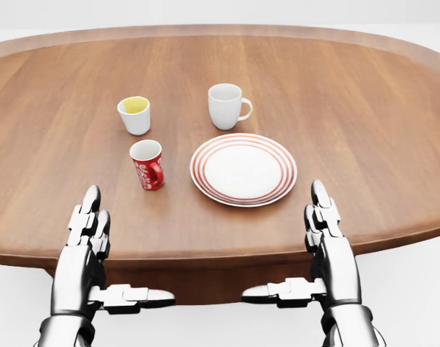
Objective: Pick up the red mug and put it on the plate
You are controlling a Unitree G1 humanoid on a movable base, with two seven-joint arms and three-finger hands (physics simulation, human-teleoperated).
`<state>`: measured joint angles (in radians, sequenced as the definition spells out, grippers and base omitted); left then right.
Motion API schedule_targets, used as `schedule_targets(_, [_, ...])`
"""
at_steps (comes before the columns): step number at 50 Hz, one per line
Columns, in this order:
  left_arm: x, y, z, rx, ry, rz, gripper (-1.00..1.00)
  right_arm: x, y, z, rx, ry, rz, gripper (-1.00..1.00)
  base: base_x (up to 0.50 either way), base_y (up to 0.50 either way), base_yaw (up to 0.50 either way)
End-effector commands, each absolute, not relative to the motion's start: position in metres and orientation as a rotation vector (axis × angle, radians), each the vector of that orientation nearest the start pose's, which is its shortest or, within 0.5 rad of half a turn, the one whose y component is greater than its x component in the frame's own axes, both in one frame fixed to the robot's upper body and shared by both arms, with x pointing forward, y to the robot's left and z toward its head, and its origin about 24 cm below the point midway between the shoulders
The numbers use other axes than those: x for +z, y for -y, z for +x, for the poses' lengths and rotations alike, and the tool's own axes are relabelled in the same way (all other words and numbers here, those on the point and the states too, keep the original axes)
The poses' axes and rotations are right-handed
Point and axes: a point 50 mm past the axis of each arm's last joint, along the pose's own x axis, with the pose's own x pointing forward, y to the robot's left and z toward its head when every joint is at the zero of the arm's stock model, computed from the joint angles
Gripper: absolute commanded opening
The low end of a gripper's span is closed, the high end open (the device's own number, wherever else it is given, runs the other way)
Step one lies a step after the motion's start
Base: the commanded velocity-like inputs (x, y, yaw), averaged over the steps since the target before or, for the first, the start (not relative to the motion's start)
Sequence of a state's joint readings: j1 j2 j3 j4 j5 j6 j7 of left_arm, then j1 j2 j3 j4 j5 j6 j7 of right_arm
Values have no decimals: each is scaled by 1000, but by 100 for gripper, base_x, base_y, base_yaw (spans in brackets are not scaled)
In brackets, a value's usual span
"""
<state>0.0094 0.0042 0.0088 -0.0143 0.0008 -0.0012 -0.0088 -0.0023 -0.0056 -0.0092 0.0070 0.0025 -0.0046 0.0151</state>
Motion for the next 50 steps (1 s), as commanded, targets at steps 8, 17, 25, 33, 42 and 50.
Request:
schedule_targets(8, [46,-156,247,7,21,22,100,42,152,252,30,12,-21,100,0,0,0])
schedule_targets(17, [45,-155,245,4,21,25,100,44,150,249,39,24,-33,100,0,0,0])
schedule_targets(25, [47,-154,244,0,25,26,100,42,152,251,32,8,-43,100,0,0,0])
schedule_targets(33, [48,-154,243,0,27,26,100,41,152,251,32,5,-46,100,0,5,0])
schedule_targets(42, [47,-151,240,-10,26,29,100,42,154,248,28,7,-47,100,0,23,0])
schedule_targets(50, [48,-149,239,-14,27,30,100,42,154,248,27,9,-44,100,0,36,0])
